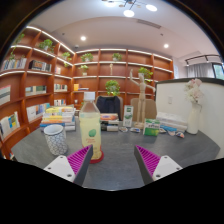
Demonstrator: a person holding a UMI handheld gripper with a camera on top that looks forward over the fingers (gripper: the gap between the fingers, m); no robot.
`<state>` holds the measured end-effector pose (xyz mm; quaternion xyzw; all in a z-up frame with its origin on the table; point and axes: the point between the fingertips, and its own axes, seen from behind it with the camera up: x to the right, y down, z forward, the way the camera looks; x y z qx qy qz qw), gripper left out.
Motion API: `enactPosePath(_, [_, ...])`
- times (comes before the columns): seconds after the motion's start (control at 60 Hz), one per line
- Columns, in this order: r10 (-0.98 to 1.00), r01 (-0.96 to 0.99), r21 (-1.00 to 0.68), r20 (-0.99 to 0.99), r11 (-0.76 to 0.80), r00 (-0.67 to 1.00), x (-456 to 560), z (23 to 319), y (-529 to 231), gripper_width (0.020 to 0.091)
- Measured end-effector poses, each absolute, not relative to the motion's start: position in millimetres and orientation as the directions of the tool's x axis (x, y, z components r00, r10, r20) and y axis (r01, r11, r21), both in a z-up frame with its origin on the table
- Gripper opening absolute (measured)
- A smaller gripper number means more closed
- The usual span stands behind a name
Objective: Pour water
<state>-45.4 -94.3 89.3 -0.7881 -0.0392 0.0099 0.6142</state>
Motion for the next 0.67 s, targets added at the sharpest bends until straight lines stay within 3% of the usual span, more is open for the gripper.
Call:
enactPosePath(0.317, [-0.050,-0.033,-0.976,-0.023,-0.216,0.999,0,112,-120,0.0839])
enactPosePath(0.667, [-0.072,-0.046,-0.977,-0.031,-0.209,0.997,13,117,-126,0.0831])
